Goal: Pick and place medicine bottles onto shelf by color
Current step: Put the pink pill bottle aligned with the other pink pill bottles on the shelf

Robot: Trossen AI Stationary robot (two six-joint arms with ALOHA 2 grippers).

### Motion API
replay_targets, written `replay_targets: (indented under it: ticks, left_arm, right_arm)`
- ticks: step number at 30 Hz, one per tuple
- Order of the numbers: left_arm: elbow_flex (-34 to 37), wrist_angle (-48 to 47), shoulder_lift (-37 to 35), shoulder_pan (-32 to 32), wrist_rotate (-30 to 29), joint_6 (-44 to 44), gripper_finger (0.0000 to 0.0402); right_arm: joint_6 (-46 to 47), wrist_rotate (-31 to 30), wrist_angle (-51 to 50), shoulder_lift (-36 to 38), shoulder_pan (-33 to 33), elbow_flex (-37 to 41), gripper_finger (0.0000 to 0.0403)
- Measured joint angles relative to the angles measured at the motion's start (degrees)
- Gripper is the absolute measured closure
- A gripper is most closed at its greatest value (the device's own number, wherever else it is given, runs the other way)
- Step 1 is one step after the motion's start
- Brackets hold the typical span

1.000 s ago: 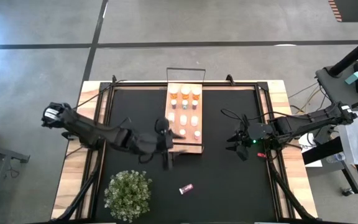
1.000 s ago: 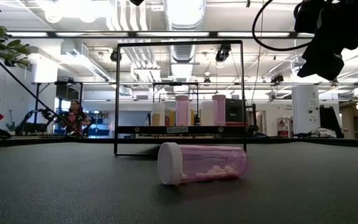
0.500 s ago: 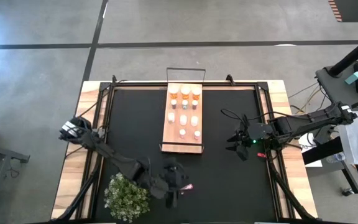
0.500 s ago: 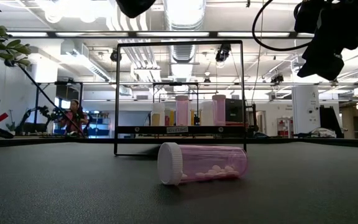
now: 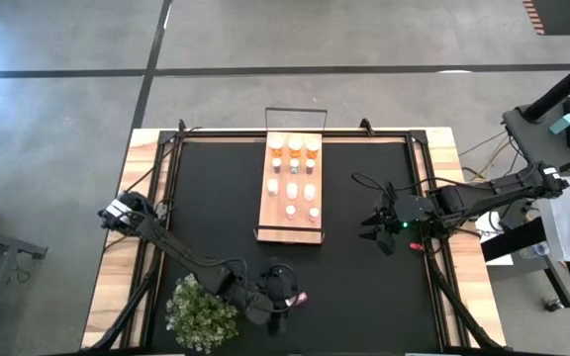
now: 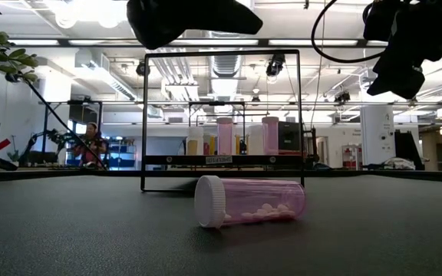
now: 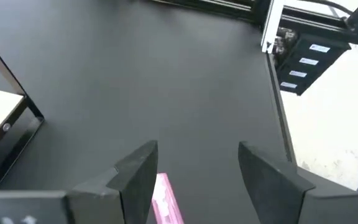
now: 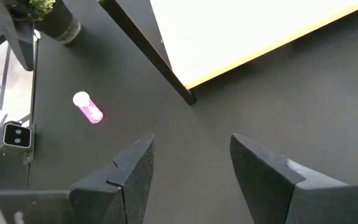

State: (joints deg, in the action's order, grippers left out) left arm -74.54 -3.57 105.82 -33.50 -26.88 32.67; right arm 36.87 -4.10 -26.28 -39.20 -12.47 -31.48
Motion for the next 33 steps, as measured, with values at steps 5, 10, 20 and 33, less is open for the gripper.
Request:
replay_targets:
  ticks: [5,10,20,33]
  left_arm:
    - [0.0,-0.59,0.0,0.0,4.46,-0.02,0.0194]
    - [0.02,-0.99,0.0,0.02,5.27,-0.44,0.0194]
    - [0.09,-0.96,-0.22,0.34,4.58,-1.24,0.0194]
    - [0.13,-2.89,-3.25,1.99,-2.28,-13.95,0.0194]
  right_arm:
    - [0.0,0.0,0.0,0.0,0.0,0.0,0.0202]
    - [0.01,0.0,0.0,0.0,0.0,0.0,0.0202]
    - [-3.62,-1.19,5.67,-0.38,0.0,0.0,0.0202]
    - [4.87,11.52,37.07,-7.61,-0.15,0.0,0.0202]
